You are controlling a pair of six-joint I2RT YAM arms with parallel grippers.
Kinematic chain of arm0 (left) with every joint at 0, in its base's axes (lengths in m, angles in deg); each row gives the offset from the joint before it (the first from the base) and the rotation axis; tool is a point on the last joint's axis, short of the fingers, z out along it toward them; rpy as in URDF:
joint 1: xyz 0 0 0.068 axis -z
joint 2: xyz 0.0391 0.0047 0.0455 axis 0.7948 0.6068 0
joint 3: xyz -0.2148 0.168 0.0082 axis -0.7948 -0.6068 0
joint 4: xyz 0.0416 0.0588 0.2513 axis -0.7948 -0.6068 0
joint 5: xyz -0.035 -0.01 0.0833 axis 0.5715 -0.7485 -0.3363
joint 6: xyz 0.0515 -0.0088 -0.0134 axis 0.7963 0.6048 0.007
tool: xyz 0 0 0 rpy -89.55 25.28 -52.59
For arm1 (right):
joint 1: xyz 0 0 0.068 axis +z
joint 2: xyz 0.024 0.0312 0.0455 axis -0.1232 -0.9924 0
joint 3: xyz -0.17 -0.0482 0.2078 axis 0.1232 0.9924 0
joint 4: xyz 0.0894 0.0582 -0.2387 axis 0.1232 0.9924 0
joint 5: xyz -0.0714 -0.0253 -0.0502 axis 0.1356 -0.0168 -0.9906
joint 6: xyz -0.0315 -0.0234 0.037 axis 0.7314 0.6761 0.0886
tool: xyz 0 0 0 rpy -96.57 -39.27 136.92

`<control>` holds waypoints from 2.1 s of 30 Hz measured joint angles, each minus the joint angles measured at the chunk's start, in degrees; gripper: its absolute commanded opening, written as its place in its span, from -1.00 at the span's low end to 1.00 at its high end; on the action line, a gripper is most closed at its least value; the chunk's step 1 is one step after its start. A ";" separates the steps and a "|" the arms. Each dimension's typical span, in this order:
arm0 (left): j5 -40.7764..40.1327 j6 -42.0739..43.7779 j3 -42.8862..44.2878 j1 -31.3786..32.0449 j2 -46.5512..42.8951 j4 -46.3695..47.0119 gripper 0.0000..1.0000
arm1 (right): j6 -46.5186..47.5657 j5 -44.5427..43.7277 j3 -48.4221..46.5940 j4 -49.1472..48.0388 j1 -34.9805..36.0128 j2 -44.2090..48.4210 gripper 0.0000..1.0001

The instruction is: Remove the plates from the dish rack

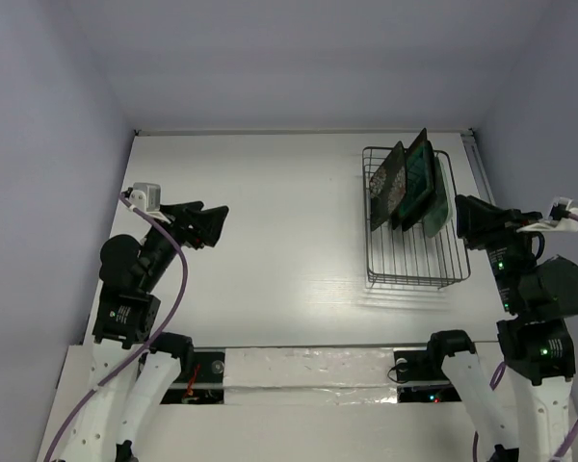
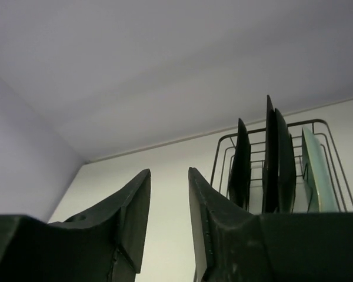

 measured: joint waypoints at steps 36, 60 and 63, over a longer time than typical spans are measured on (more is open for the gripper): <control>-1.20 0.96 -5.81 1.57 -4.85 -7.08 0.06 | 8.39 -13.66 -16.83 3.54 6.58 -51.04 0.17; 0.13 0.92 -6.14 1.57 -6.10 -6.80 0.25 | 16.00 -24.13 -28.96 12.00 7.78 -71.93 -1.00; 0.15 0.92 -6.49 1.57 -6.10 -6.78 0.24 | 17.40 -25.33 -31.15 14.47 8.85 -72.70 -1.00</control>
